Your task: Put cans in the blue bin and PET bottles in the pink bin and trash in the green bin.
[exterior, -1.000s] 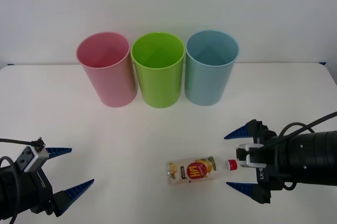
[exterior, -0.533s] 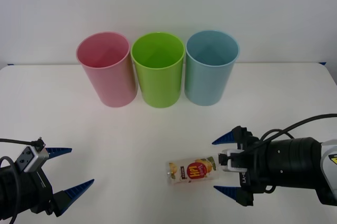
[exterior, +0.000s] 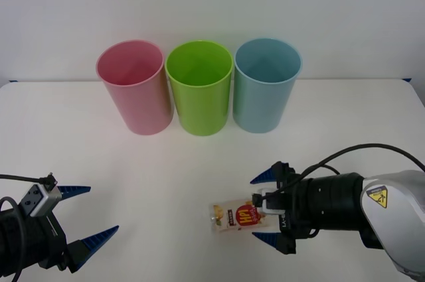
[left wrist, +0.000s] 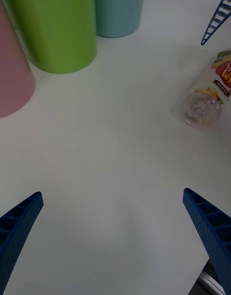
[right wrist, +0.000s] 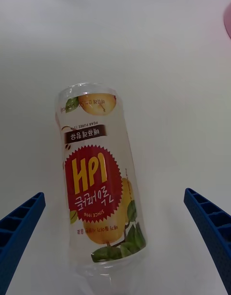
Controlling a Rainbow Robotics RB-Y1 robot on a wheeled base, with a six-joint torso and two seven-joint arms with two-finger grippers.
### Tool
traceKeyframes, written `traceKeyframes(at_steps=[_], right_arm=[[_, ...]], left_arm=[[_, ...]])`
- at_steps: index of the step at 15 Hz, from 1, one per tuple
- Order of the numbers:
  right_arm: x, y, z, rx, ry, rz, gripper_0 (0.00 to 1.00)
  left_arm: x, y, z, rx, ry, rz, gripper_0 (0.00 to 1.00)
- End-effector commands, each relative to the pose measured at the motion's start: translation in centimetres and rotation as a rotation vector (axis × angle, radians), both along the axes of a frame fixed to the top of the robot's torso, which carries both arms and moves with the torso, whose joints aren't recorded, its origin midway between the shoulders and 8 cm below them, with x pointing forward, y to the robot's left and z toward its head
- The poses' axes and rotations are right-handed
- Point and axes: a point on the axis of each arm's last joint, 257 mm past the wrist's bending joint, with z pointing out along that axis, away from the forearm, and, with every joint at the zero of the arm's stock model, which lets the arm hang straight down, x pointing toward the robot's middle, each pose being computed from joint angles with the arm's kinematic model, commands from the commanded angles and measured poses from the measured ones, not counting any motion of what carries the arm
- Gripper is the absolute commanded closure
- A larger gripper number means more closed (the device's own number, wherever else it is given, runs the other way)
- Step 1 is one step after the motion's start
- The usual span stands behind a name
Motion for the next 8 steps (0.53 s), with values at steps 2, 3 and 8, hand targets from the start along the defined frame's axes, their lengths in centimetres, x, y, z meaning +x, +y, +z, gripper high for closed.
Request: traceKeyframes(at_steps=[2, 3, 8], right_arm=[[0.1, 0.9, -1.0, -0.012, -0.003, 0.005, 0.00], [0.0, 1.2, -1.3, -0.008, 0.000, 0.007, 0.00], [0.9, 2.2, -2.7, -0.017, -0.016, -0.002, 0.00]], left_arm=[[0.0, 0.0, 0.0, 0.000, 0.000, 0.000, 0.00], [0.0, 0.0, 0.0, 0.000, 0.000, 0.000, 0.00], [0.0, 0.0, 0.0, 0.000, 0.000, 0.000, 0.00]])
